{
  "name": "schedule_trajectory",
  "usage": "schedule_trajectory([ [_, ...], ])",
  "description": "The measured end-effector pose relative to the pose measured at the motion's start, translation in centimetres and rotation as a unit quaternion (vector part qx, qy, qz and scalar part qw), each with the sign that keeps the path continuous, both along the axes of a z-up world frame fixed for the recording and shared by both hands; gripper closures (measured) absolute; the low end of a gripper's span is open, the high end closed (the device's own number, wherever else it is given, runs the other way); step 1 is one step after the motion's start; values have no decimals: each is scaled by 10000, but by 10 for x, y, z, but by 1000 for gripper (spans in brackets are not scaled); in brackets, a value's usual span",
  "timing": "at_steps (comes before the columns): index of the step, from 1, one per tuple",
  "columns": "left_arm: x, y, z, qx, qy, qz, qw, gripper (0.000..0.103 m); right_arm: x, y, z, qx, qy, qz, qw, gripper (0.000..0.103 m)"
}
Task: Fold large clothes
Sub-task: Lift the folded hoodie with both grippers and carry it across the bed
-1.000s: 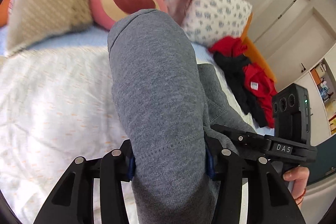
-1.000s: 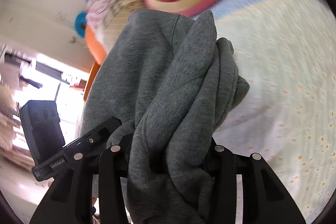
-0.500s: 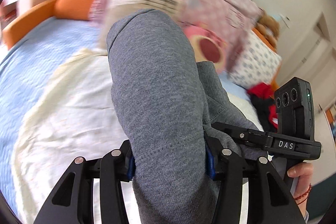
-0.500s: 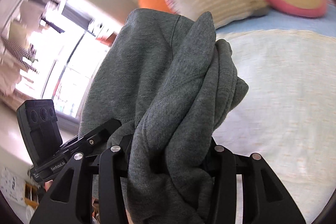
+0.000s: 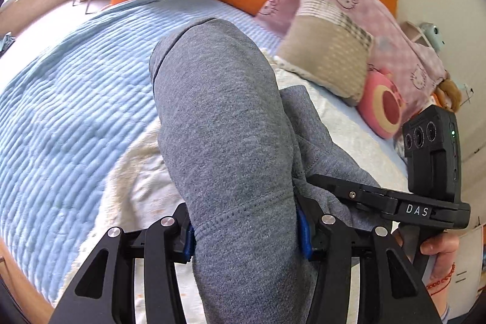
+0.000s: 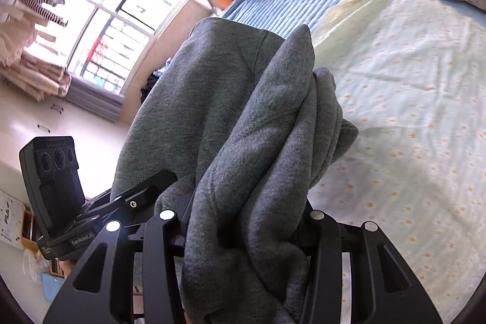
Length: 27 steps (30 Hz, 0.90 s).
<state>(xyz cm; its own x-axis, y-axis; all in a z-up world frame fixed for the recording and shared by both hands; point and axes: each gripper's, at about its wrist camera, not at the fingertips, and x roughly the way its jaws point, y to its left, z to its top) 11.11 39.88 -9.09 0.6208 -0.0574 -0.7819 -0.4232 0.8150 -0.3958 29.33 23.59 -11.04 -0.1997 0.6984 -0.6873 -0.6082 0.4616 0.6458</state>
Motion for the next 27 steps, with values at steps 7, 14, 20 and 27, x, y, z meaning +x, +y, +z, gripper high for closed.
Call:
schedule_trajectory([
  [7, -18, 16, -49, -147, -86, 90, 9998, 49, -18, 1, -42, -166, -296, 139, 9993, 59],
  [14, -34, 24, -132, -392, 201, 224, 9988, 47, -51, 30, -101, -659, -769, 238, 9946, 59],
  [20, -42, 26, -160, -403, 163, 389, 9983, 40, -56, 26, -114, -675, -1127, 178, 9912, 51],
  [27, -48, 18, -139, 199, 413, 499, 9977, 20, -68, 19, -104, -739, -1527, 23, 9855, 33],
])
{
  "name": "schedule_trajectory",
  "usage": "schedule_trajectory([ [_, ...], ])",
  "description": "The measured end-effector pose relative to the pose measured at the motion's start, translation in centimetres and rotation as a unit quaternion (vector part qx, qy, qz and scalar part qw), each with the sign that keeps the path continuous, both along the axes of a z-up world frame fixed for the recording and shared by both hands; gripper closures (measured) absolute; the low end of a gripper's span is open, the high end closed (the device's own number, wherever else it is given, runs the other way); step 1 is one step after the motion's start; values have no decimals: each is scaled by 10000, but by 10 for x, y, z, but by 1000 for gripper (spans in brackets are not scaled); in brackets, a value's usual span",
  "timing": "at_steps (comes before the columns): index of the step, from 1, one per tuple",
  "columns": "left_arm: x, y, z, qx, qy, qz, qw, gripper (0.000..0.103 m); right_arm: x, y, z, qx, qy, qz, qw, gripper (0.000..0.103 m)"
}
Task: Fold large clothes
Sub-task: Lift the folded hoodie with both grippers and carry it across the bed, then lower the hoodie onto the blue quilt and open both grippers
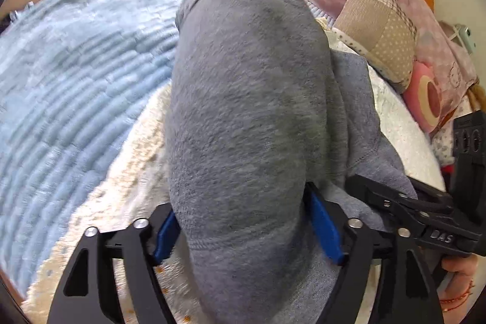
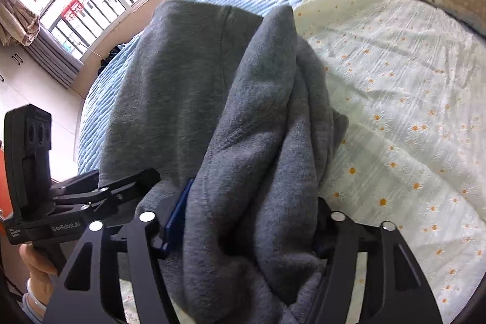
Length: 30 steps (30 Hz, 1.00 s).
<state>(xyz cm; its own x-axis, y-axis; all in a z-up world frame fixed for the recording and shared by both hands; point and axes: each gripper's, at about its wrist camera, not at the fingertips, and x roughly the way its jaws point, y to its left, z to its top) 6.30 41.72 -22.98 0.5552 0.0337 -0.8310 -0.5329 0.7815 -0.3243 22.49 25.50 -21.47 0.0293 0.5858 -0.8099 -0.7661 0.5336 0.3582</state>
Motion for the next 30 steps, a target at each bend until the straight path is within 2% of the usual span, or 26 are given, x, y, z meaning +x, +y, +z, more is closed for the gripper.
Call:
schedule_trajectory([
  [1, -3, -4, 10, 325, 69, 61, 9994, 18, -5, -7, 7, -12, -188, -11, 9998, 20],
  [3, -10, -16, 29, 1029, 135, 210, 9944, 15, -15, -17, 22, 24, -565, -15, 9984, 4],
  [4, -14, -21, 37, 1290, 123, 289, 9912, 11, -23, -25, 33, 66, -919, -25, 9957, 5],
  [7, -22, -30, 57, 1622, 31, 496, 9855, 11, -36, -38, 53, 53, -1564, -189, 9875, 5],
  [12, -32, -44, 85, 2158, -96, 899, 9722, 8, -53, -48, 68, 50, -1933, -488, 9799, 5],
  [15, -37, -53, 91, 2300, -193, 996, 9679, 8, -64, -51, 73, 68, -2129, -620, 9751, 5],
  [18, -36, -58, 90, 2331, -213, 980, 9673, 8, -67, -55, 75, 106, -2236, -702, 9721, 5],
  [26, -30, -65, 76, 2194, -267, 892, 9712, 8, -73, -50, 62, 78, -2223, -697, 9725, 5],
  [30, -31, -63, 75, 2127, -355, 941, 9719, 8, -78, -51, 62, 168, -2431, -773, 9668, 5],
])
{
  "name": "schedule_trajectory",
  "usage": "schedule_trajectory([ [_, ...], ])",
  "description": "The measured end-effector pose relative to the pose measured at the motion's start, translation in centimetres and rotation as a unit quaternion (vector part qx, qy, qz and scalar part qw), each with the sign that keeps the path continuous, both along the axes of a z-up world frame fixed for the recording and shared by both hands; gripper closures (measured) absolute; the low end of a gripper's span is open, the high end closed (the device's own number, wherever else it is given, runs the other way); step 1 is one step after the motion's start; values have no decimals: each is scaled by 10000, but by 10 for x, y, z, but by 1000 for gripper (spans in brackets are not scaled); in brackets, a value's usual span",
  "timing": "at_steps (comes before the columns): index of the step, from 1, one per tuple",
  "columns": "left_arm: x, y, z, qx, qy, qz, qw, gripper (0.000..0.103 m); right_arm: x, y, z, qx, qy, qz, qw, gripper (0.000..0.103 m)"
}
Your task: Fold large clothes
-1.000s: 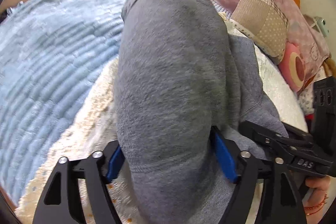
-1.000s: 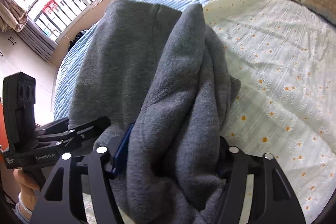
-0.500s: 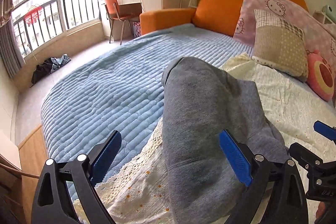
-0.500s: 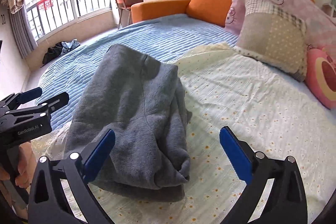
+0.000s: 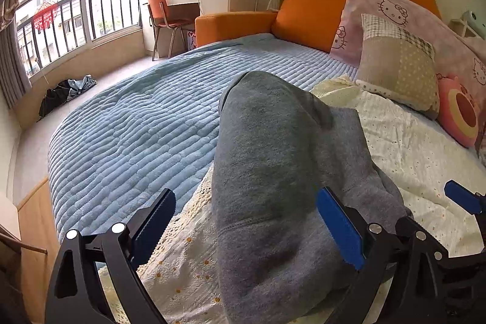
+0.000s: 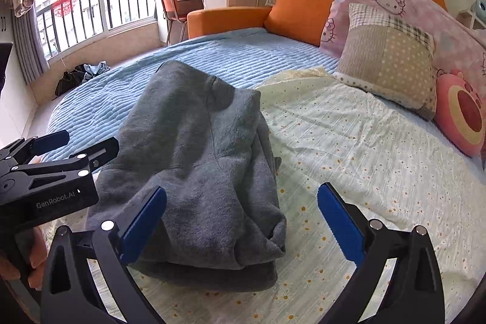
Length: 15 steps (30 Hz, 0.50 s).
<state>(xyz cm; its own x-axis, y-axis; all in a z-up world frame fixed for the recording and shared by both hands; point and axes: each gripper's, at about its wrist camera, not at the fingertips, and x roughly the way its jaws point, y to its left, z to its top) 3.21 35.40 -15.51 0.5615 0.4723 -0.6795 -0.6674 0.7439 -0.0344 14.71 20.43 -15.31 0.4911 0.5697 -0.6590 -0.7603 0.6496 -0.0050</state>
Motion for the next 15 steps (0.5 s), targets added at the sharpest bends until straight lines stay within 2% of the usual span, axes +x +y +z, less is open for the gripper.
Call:
schedule_trajectory([
  [9, -4, -16, -7, 395, -240, -35, 9989, 8, -13, -10, -2, 454, -310, -193, 9983, 5],
  [15, -6, -20, -6, 540, -291, 13, 9981, 8, -16, -13, -8, 446, -312, -211, 9983, 5],
])
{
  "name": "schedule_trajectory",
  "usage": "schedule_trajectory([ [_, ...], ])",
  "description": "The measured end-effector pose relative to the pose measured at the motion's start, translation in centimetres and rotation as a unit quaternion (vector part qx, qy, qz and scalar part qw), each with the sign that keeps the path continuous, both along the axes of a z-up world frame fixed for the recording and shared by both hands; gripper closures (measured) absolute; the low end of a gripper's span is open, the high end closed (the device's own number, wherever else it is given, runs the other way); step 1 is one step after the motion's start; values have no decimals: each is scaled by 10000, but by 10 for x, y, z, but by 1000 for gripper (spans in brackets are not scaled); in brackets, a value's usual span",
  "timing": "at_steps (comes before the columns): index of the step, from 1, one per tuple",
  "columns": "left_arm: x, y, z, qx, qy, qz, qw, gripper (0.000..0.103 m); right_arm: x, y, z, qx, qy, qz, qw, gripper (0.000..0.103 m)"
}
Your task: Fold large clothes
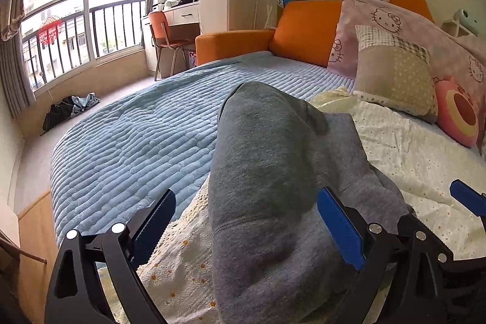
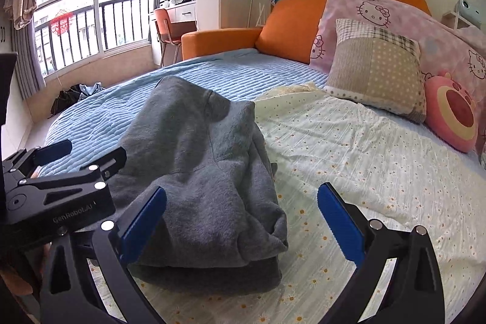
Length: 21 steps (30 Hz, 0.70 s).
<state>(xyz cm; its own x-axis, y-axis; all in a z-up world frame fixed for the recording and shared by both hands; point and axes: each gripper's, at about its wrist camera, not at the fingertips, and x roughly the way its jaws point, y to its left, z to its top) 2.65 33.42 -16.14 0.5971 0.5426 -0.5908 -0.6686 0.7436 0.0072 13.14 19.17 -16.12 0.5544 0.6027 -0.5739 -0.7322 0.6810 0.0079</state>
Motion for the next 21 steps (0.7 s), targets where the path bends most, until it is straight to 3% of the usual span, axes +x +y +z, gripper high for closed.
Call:
schedule_trajectory([
  [7, -5, -4, 9, 251, -100, 123, 9996, 8, -1, -4, 4, 60, -89, -65, 9999, 5],
  [21, -22, -6, 4, 238, -192, 197, 9993, 8, -4, -4, 4, 112, -132, -65, 9998, 5],
])
